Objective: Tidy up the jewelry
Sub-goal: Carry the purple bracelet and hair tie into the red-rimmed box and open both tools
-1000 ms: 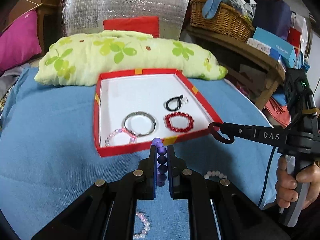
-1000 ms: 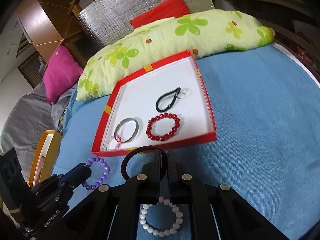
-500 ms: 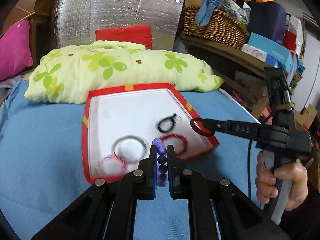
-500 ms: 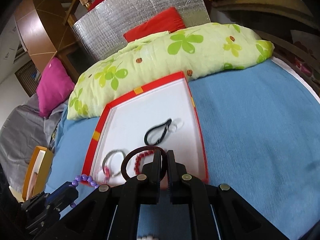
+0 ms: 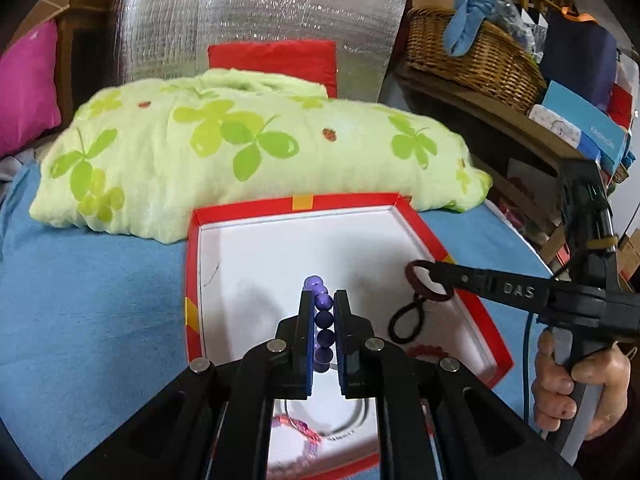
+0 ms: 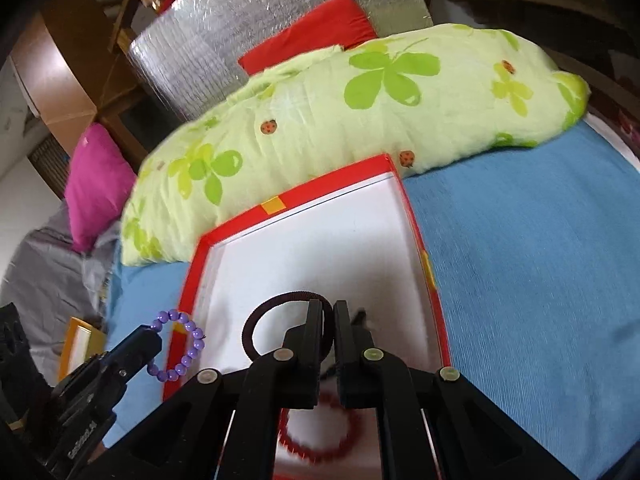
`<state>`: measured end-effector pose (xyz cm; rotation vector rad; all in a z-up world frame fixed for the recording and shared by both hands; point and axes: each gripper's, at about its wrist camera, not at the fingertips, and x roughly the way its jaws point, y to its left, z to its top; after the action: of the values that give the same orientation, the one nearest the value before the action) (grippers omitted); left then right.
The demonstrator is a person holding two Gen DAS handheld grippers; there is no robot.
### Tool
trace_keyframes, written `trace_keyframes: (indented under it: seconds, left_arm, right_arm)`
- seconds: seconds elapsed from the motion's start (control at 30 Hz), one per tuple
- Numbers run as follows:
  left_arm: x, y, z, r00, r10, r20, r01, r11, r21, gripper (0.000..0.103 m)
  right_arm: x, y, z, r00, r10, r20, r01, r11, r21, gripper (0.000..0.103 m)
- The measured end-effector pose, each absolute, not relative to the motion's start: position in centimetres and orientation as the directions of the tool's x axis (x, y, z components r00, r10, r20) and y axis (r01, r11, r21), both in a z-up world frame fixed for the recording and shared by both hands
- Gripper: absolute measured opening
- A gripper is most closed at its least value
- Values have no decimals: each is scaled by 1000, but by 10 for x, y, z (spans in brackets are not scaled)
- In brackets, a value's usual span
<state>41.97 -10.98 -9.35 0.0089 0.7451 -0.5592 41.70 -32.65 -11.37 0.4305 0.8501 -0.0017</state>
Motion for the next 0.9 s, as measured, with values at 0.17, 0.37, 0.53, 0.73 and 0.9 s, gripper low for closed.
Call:
trace_keyframes:
  seconds: [0.17, 0.37, 0.53, 0.73, 0.9]
  left_arm:
    - [434, -118, -110, 566, -464, -681, 491, 854, -174, 10]
    - [445, -124, -125, 545, -440, -714, 484, 860, -160, 10]
    - [453, -127, -132, 533, -430, -728, 472, 866, -166, 10]
    - [455, -125, -134, 528, -437, -728, 467, 866, -181, 42]
    - [449, -118, -122, 559, -437, -705, 461, 870, -173, 51]
  right_arm:
    - [448, -313, -122, 622, 162, -766, 146, 937, 317, 6]
    - [466, -303, -140, 571, 160, -805, 145, 946, 291, 8]
    - [471, -303, -149, 563, 157, -811, 155, 944, 290, 9]
    - [472, -309, -150, 578, 209, -789, 154, 922, 356, 14]
    - [466, -317, -147, 595, 238, -768, 169, 897, 409, 15]
